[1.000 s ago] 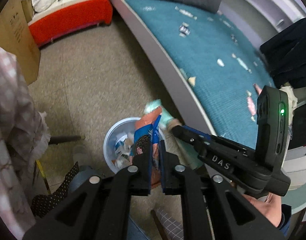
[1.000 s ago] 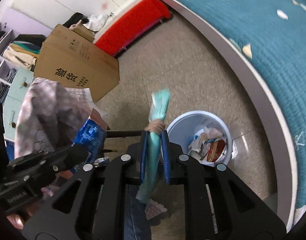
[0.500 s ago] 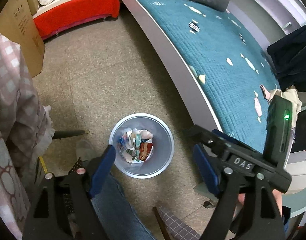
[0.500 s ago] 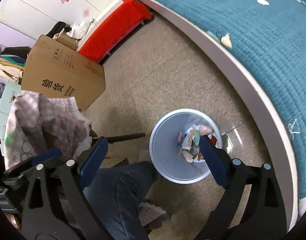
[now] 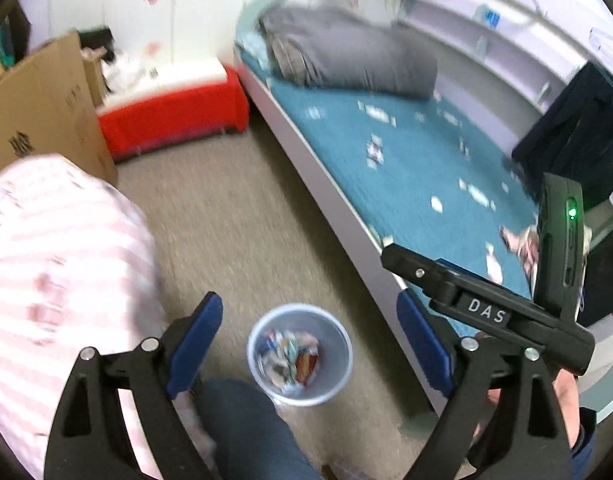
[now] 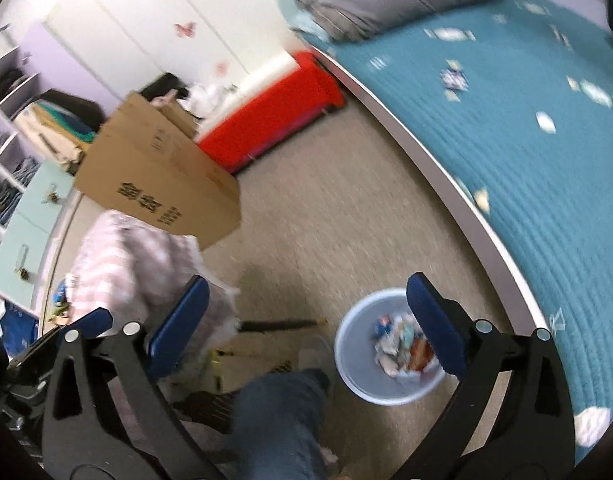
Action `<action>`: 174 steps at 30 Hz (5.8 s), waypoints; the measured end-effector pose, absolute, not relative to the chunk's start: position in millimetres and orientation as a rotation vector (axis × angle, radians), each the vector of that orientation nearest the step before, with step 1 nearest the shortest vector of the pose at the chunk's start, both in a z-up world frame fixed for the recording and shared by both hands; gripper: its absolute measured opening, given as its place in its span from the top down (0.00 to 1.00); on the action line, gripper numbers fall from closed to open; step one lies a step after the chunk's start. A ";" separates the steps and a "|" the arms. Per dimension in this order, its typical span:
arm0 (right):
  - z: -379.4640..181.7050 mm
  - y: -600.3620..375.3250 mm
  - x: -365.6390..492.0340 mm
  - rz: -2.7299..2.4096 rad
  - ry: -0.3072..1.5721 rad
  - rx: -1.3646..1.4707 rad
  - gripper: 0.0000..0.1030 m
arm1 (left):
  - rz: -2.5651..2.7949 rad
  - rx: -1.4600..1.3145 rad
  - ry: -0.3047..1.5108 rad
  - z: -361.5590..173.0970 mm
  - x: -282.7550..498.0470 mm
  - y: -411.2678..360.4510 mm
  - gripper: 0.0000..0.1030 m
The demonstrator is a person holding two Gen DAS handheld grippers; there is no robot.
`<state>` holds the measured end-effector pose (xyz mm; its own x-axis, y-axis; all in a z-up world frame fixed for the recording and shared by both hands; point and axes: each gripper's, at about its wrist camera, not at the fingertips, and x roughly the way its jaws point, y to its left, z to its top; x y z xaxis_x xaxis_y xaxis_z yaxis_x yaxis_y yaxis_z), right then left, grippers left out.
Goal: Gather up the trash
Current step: 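Move both tools back over the table, then grasp the green leaf plush with the right tool while the left tool grasps the black snack bag, then carry both items over the wastebasket and open both tools to drop them, then move both tools back over the table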
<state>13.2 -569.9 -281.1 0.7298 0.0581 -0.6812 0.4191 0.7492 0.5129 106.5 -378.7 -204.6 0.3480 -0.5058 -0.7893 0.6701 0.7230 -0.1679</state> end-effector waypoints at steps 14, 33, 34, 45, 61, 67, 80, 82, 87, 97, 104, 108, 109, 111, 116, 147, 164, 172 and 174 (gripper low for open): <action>-167.6 -422.3 97.5 0.064 0.667 0.453 0.06 | -0.485 0.068 0.711 -122.0 130.5 -203.4 0.15; -188.5 -160.0 217.9 0.472 0.829 0.127 0.06 | -0.020 -0.093 0.706 -139.9 152.4 44.7 0.15; -192.1 -152.6 220.9 0.484 0.838 0.113 0.06 | -0.003 -0.106 0.715 -143.3 152.6 54.0 0.15; -227.2 -110.8 260.0 0.592 0.926 0.090 0.73 | 0.022 -0.135 0.760 -162.6 153.3 68.3 0.15; -210.0 -228.7 196.3 0.497 0.860 0.187 0.80 | -0.056 -0.037 0.873 -205.8 208.9 -23.4 0.15; -218.1 -238.6 186.7 0.436 0.866 0.154 0.35 | -0.080 -0.032 0.912 -224.4 226.3 -36.6 0.40; -231.3 -212.5 197.5 0.414 0.881 0.028 0.72 | -0.233 -0.059 0.896 -226.5 203.6 -25.7 0.77; -230.4 -218.1 193.3 0.412 0.876 0.040 0.72 | -0.226 -0.048 0.897 -227.7 201.9 -26.2 0.70; -226.3 -228.3 186.2 0.399 0.870 0.060 0.72 | -0.176 -0.022 0.899 -227.1 209.6 -34.5 0.49; -208.1 -270.2 164.1 0.388 0.806 0.173 0.76 | -0.247 -0.066 0.883 -219.0 203.0 -40.1 0.82; -179.0 -318.1 145.3 0.372 0.716 0.273 0.76 | -0.325 -0.085 0.825 -191.3 182.7 -65.9 0.82; -161.9 -351.5 127.7 0.332 0.657 0.318 0.76 | -0.396 -0.083 0.779 -167.6 172.5 -93.1 0.82; -158.3 -361.6 122.1 0.317 0.643 0.328 0.76 | -0.419 -0.079 0.768 -161.5 169.5 -102.1 0.82; -152.9 -379.8 112.3 0.289 0.620 0.347 0.76 | -0.457 -0.073 0.756 -153.6 164.1 -118.4 0.82; -150.0 -434.6 83.3 0.195 0.577 0.409 0.76 | -0.567 -0.040 0.737 -139.5 150.1 -168.5 0.82; -434.9 -588.9 36.8 -0.141 1.027 0.884 0.40 | -0.803 0.382 1.210 -345.0 103.9 -422.3 0.81; -392.4 -626.3 0.2 -0.296 0.890 0.917 0.06 | -0.763 0.401 1.239 -357.1 113.4 -449.3 0.19; -328.6 -607.8 8.4 -0.275 0.793 0.835 0.06 | -0.794 0.327 1.049 -273.4 102.5 -423.8 0.19; -307.0 -599.6 13.9 -0.256 0.768 0.798 0.06 | -0.790 0.311 0.992 -251.9 101.1 -411.8 0.17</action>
<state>13.9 -599.6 -307.0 0.7065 0.0709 -0.7042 0.4788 0.6849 0.5493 101.1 -411.8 -251.9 0.3045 -0.4500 -0.8395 0.7174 0.6881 -0.1087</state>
